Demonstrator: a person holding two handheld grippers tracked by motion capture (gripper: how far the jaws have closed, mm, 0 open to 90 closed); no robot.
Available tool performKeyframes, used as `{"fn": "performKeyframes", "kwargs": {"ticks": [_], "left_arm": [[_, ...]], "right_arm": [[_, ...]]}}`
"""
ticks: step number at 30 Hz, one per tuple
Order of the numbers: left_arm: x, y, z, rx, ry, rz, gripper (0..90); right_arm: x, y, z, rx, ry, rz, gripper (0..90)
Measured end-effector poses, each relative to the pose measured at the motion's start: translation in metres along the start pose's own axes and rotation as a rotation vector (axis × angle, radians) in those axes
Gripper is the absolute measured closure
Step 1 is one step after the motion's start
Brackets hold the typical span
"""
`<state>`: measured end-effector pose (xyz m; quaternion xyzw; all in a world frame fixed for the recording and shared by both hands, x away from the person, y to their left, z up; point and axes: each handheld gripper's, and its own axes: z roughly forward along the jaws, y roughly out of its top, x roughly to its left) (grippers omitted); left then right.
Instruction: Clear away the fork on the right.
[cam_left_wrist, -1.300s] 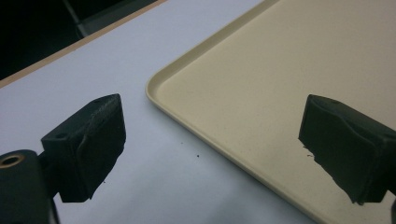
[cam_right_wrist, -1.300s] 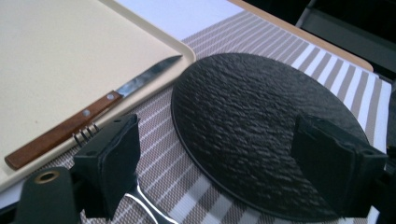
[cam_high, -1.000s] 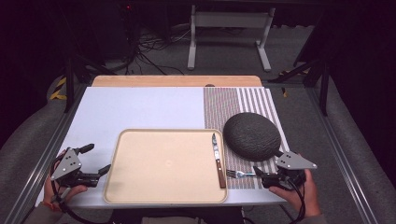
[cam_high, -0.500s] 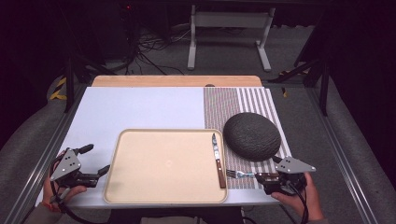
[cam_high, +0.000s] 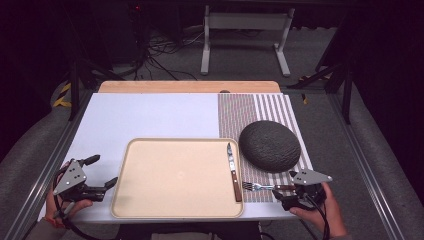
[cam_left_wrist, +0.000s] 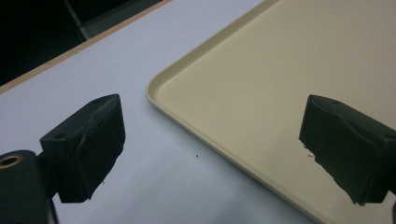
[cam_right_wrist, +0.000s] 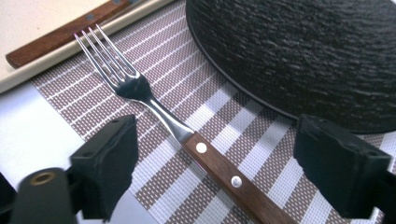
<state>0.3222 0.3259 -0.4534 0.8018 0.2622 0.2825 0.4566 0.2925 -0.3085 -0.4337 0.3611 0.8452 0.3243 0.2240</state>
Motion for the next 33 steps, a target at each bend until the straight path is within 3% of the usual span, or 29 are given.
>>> {"fn": "performKeyframes", "kwargs": {"ticks": [4,5,10,11,14,15,17,22,23,25,33], "left_arm": [[-0.001,-0.001,0.001,0.01,-0.002,-0.005,7.7],[0.0,-0.001,0.0,0.008,0.003,-0.003,7.7],[-0.001,0.001,0.003,0.016,0.001,0.003,7.7],[0.0,0.001,0.004,0.017,0.001,0.004,7.7],[-0.001,0.002,0.006,0.018,-0.001,0.006,7.8],[-0.001,0.002,0.006,0.018,-0.001,0.006,7.8],[-0.001,0.003,0.007,0.017,-0.008,0.015,7.8],[-0.003,0.004,0.008,0.014,-0.01,0.02,8.2],[-0.003,0.005,0.009,0.018,-0.007,0.032,8.2],[-0.003,0.005,0.009,0.018,-0.007,0.033,8.3],[-0.003,0.005,0.009,0.024,0.0,0.03,8.3]], "right_arm": [[-0.003,-0.002,0.004,0.012,0.021,0.009,22.2],[-0.002,0.0,0.008,0.019,0.043,-0.007,27.1],[-0.002,0.0,0.016,0.038,0.055,-0.053,37.2],[-0.005,-0.001,0.018,0.03,0.075,-0.043,43.9],[-0.01,-0.004,0.02,0.023,0.117,-0.037,54.8],[-0.01,-0.004,0.02,0.023,0.117,-0.037,54.8],[-0.011,-0.008,0.016,0.032,0.157,-0.032,64.7],[-0.01,-0.008,0.014,0.04,0.164,-0.059,68.8],[-0.009,-0.006,0.014,0.053,0.179,-0.072,75.3],[-0.008,-0.006,0.014,0.056,0.183,-0.079,77.7],[-0.008,-0.001,0.015,0.081,0.193,-0.106,75.7]]}}
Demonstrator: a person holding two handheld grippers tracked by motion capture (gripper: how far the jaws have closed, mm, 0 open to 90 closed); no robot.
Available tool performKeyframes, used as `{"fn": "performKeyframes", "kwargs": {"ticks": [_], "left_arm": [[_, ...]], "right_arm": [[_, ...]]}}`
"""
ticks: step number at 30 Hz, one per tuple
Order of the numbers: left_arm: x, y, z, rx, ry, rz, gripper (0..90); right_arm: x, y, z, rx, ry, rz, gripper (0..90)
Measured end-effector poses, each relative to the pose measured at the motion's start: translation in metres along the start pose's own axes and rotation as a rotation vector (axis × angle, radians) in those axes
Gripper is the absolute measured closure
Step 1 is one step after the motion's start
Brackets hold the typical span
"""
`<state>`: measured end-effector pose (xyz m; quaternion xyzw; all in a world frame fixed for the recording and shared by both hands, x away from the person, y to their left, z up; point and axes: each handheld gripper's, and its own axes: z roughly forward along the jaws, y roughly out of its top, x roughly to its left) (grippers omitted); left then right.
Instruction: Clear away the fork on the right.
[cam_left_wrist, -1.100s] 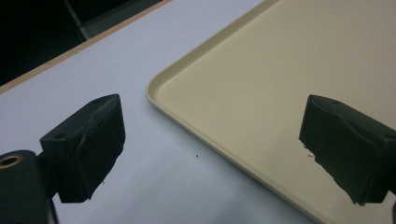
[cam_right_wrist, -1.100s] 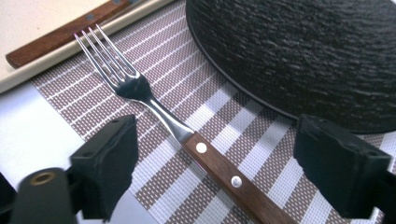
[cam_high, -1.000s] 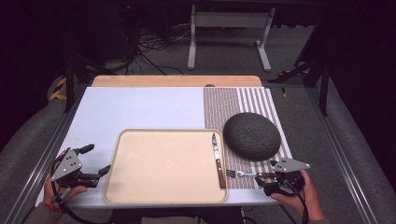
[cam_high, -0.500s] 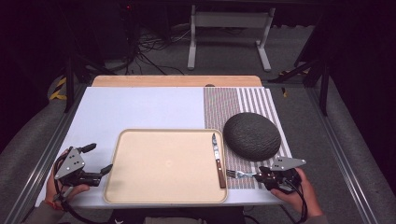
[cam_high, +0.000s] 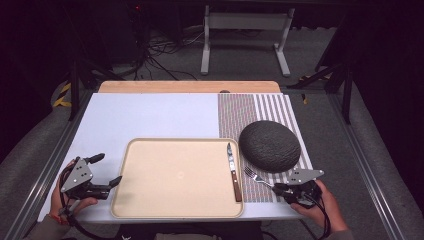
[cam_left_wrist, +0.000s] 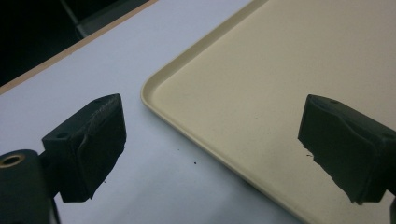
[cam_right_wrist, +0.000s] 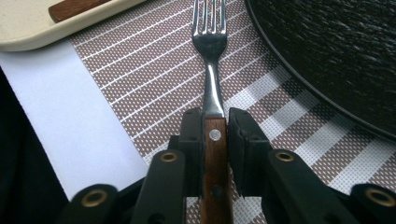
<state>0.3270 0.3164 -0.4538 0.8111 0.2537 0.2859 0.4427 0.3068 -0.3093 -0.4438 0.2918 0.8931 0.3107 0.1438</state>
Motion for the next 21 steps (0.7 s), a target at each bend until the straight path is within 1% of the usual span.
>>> {"fn": "performKeyframes", "kwargs": {"ticks": [1,2,5,6,7,8,9,12,16,17,18,21], "left_arm": [[0.0001,0.0002,0.0003,0.0,0.002,0.005,8.3],[-0.0006,0.0001,0.0009,0.005,-0.005,-0.001,8.3],[-0.0009,0.0003,0.0011,0.005,-0.005,0.0,8.3],[-0.001,0.0003,0.001,0.005,-0.004,0.001,8.3],[-0.0009,0.0002,0.0009,0.004,-0.003,0.001,8.3],[-0.0002,0.0003,0.0005,0.002,0.003,0.01,8.4],[-0.0002,0.0001,-0.0001,0.001,0.008,0.0,8.4],[0.0009,-0.0004,-0.0017,-0.009,0.015,-0.009,8.4],[0.0012,-0.0006,-0.001,-0.008,0.011,-0.014,8.4],[0.0012,-0.0004,-0.0006,-0.008,0.013,-0.006,8.4],[0.0005,-0.0004,-0.0003,-0.005,0.006,-0.011,8.4],[0.0003,-0.0001,-0.0002,-0.005,0.006,-0.009,8.4]], "right_arm": [[0.0,0.0003,0.0,0.002,-0.004,-0.002,73.5],[-0.0003,0.0006,-0.0001,0.005,-0.013,-0.002,72.4],[-0.0011,0.0,0.0,0.0,-0.009,0.004,72.3],[-0.0013,-0.0004,0.0004,-0.007,-0.004,0.015,72.6],[-0.0014,-0.0005,0.0011,-0.013,-0.003,0.017,73.2],[-0.0011,0.0,0.0017,-0.014,-0.005,0.016,73.5],[-0.0011,0.0005,0.002,-0.015,-0.008,0.017,73.4],[-0.0006,0.001,0.0031,-0.018,-0.013,0.015,74.2],[-0.0011,0.0001,0.0031,-0.023,-0.009,0.024,75.0],[-0.0012,-0.0001,0.0033,-0.026,-0.009,0.027,77.9],[0.0002,-0.0005,0.0041,-0.036,-0.014,0.024,78.4],[0.0016,0.0,0.004,-0.033,-0.022,0.013,78.6]]}}
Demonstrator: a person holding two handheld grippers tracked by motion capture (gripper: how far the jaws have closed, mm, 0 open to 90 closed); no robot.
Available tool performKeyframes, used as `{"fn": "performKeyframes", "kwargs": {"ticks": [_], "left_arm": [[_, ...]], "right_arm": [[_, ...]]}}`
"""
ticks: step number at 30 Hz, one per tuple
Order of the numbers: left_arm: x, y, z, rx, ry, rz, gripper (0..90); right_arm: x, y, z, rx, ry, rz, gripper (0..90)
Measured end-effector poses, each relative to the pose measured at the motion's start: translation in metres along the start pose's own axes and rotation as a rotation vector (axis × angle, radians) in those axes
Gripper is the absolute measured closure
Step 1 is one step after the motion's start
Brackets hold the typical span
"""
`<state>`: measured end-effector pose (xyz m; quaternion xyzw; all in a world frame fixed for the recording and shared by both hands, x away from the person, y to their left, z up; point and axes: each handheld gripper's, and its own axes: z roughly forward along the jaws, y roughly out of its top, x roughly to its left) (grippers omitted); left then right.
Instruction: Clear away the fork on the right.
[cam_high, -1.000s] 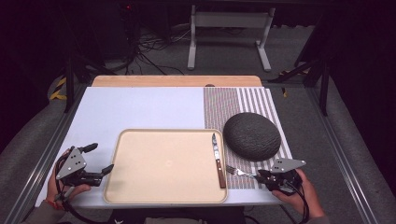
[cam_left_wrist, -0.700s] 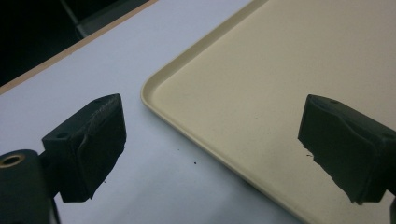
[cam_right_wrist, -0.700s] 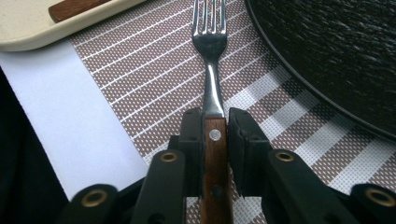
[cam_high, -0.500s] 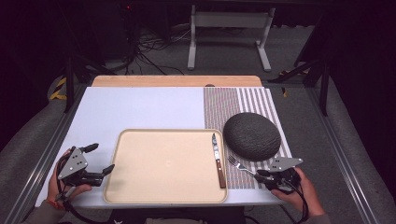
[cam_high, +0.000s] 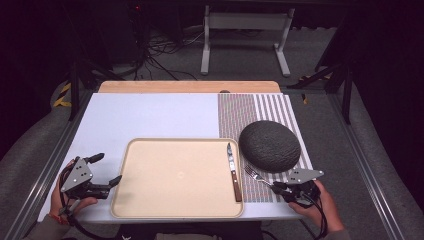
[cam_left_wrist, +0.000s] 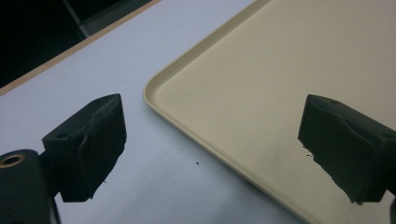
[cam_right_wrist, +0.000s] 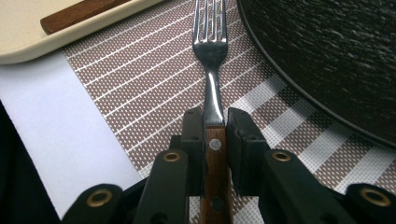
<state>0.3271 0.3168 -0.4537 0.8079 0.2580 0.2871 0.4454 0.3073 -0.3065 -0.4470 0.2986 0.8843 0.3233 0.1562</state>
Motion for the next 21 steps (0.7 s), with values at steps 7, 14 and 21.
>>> {"fn": "performKeyframes", "kwargs": {"ticks": [7,14,21], "left_arm": [[0.0004,0.0002,0.0001,0.002,0.004,0.007,8.6],[0.0003,0.0007,-0.0005,0.001,0.007,0.008,8.6],[0.0009,0.0013,-0.0026,-0.007,0.011,0.002,8.5]], "right_arm": [[0.0022,0.001,-0.0005,-0.002,-0.016,-0.036,78.8],[0.0011,-0.0005,-0.0035,-0.026,-0.023,-0.034,78.8],[0.0042,0.001,-0.0075,-0.056,-0.04,-0.03,78.9]]}}
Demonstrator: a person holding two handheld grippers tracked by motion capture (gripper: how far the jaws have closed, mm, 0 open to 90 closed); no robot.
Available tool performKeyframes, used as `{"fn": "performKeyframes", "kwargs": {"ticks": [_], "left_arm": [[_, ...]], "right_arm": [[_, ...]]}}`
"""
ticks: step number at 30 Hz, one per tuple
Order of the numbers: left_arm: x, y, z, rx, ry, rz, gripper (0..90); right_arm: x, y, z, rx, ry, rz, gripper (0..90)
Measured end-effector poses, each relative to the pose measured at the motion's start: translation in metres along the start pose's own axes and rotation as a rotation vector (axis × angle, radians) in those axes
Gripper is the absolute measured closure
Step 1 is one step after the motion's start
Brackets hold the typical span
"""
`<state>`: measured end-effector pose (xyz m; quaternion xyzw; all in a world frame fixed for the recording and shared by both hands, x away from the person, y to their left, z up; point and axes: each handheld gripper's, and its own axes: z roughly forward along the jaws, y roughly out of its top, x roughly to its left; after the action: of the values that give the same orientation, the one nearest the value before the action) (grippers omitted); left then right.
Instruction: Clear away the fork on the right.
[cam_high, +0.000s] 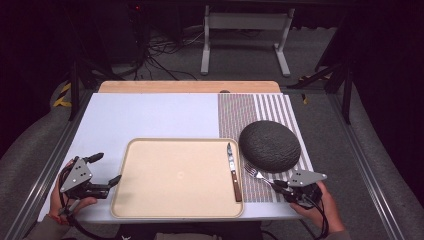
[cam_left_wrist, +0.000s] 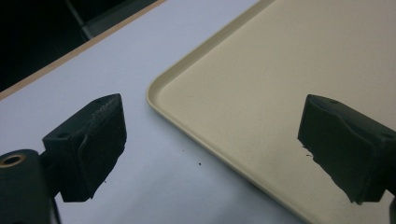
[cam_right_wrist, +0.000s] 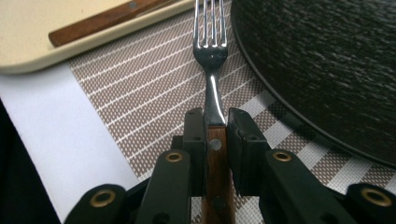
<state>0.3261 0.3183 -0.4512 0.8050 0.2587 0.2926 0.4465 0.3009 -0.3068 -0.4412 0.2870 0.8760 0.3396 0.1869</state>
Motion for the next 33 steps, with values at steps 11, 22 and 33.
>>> {"fn": "performKeyframes", "kwargs": {"ticks": [11,22,33], "left_arm": [[0.001,0.0,-0.001,-0.002,0.008,0.007,8.5],[0.001,0.0,-0.002,-0.011,0.006,0.003,8.5],[0.0,0.001,-0.002,-0.006,0.008,0.01,8.4]], "right_arm": [[0.004,0.002,-0.005,-0.039,0.001,-0.014,78.9],[0.009,0.016,-0.005,-0.1,-0.017,0.001,78.9],[0.013,0.038,0.003,-0.14,-0.049,0.023,78.9]]}}
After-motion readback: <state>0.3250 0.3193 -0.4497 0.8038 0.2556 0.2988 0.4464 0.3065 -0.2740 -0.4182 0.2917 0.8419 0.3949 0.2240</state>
